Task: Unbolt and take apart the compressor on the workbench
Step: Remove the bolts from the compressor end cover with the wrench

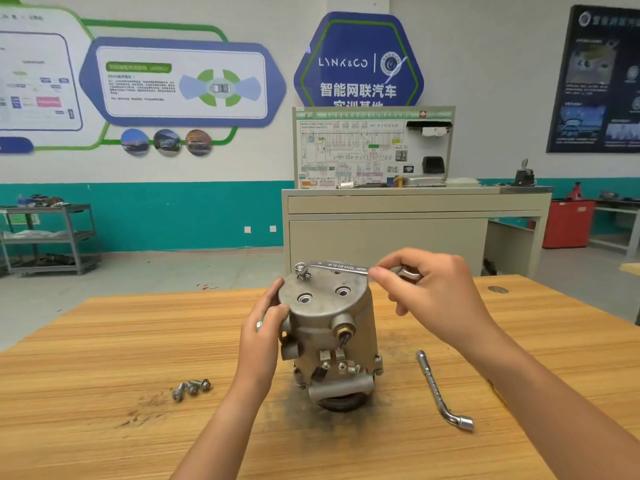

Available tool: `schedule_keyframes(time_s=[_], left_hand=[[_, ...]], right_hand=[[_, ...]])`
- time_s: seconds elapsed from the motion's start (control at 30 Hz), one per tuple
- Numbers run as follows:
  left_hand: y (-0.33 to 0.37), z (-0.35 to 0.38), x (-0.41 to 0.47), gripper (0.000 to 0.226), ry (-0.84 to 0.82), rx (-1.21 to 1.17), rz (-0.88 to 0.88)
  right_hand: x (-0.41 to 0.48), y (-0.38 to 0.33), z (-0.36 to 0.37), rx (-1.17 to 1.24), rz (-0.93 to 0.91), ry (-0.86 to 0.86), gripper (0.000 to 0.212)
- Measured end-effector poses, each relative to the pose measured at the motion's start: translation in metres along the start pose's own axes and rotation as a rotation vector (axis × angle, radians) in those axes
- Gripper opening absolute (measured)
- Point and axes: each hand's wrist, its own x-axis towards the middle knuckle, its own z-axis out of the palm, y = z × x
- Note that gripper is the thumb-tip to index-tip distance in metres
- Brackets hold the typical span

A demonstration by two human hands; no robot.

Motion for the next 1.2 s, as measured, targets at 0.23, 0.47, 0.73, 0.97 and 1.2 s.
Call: schedule_keyframes(time_s=[0.23,0.47,0.73,0.97,1.2], left_hand=[[-0.003,0.002,0.001,0.039,0.001,-0.019,0.024],[-0.003,0.005,0.001,0.040,-0.006,-0.029,0.035],[-0.003,0.003,0.000,0.038,-0.029,0.004,0.039],[-0.006,0.001,-0.002,0.037,-0.010,-0.003,0.059],[-0.008,0.000,0.001,0.039,0.004,-0.034,0.029]], right_hand=[[-0.004,0.010,0.000,0.176,0.126,0.064,0.014],[-0.015,0.017,0.000,0.132,0.027,0.110,0.012],[-0.016,0.017,0.004,0.109,-0.018,0.111,0.009],[-0.037,0.059,-0.004,0.272,0.253,0.461,0.011],[-0.108,0.145,0.005,-0.292,0.496,0.295,0.010]])
